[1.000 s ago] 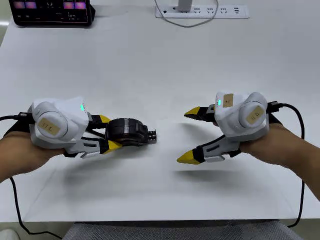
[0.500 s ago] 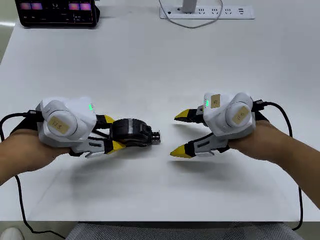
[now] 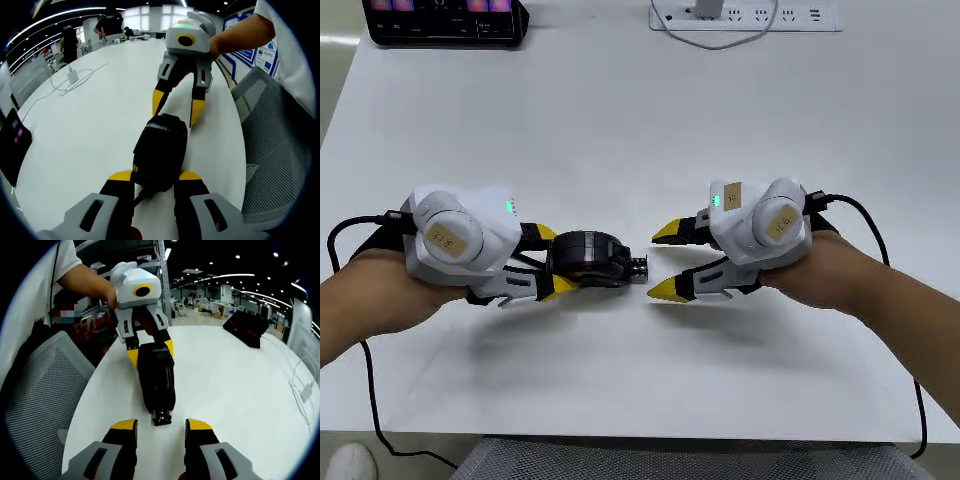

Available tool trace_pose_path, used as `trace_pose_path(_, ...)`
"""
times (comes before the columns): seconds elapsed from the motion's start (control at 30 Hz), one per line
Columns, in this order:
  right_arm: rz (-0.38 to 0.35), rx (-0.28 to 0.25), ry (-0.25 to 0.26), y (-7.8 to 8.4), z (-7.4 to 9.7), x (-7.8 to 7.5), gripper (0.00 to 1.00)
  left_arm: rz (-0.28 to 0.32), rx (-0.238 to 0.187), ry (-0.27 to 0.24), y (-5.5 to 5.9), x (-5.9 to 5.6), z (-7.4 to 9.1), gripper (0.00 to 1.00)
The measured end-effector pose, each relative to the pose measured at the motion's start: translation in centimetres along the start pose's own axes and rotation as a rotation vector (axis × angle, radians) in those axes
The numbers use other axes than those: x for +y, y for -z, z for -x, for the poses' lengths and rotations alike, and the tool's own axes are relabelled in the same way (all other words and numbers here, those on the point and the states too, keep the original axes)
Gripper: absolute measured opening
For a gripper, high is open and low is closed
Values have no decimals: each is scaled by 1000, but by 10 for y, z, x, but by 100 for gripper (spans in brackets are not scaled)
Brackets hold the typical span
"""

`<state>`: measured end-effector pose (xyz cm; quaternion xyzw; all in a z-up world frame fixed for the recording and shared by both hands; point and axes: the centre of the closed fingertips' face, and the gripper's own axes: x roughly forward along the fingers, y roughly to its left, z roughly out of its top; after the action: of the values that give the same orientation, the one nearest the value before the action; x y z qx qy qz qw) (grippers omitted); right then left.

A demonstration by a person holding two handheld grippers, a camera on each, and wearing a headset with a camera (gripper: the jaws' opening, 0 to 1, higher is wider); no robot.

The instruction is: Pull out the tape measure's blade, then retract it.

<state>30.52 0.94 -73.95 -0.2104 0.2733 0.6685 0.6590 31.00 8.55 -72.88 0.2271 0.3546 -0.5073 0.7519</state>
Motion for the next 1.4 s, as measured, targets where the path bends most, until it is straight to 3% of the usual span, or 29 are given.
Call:
trace_pose_path(0.47, 14, -31, -20, -8, -12, 0, 26, -1, -2, 0, 0, 0, 0, 25)
trace_pose_path(1.03, 24, -39, -27, -3, -19, 0, 13, 5, -7, 2, 0, -1, 0, 25)
trace_pose_path(1.4, 29, -44, -35, -3, -20, 0, 11, -3, -4, 1, -1, 0, 0, 25)
